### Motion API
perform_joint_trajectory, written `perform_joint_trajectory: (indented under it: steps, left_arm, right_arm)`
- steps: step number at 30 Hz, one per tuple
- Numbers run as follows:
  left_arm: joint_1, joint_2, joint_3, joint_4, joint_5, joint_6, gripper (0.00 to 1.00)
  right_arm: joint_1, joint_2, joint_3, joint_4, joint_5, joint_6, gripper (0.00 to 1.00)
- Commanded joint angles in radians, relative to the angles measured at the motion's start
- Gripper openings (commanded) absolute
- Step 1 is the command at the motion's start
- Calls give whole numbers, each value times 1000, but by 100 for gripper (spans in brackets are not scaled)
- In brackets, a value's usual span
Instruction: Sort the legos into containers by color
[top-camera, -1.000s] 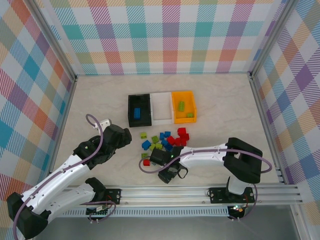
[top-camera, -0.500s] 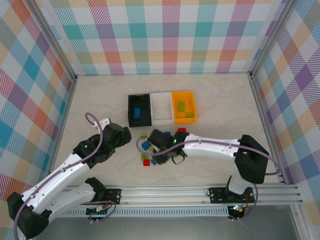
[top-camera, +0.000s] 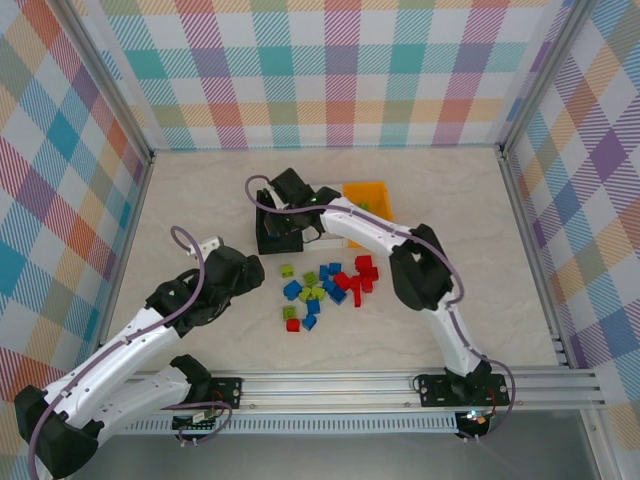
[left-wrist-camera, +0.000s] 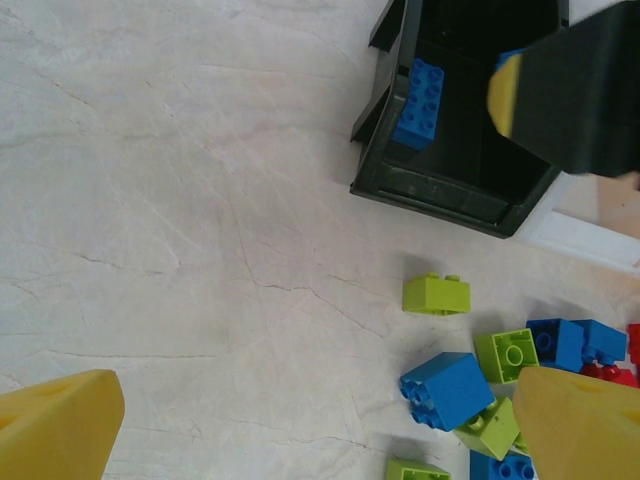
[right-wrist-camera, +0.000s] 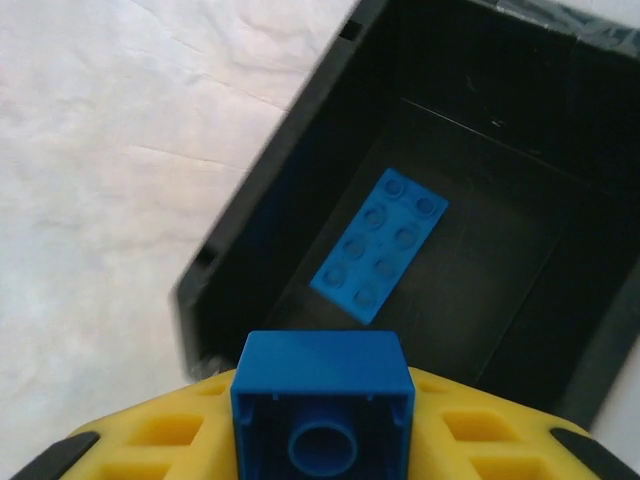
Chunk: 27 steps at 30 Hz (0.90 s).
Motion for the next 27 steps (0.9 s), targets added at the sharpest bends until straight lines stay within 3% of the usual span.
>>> perform_joint_trajectory:
  steps: [1,4,7,13,17,23,27]
  left_arm:
    - [6,1,-18,19,22,1,100]
    - [6,14,-18,34,43,20,100]
    - [6,35,-12,58,85,54,100]
    - [-14,110,-7,138,244,120,100]
    - [-95,230,-5,192,319,118,98]
    - [-230,398,21,206,364,112,87]
    - [-272,427,11,176,362,85,81]
  right_arm:
    - [-9,57,139,-64,0,32,43]
    - [-13,86,206,-81,-5,36,64]
    - [-13,50,201,-61,-3,31,73]
    - [-26,-173,-52,60,17,61,72]
    - [-39,-363,-327,153,16,92,72]
    - [-57,-599,-664,226,42,130,72]
    - [-72,-704,-813,253,51,160,72]
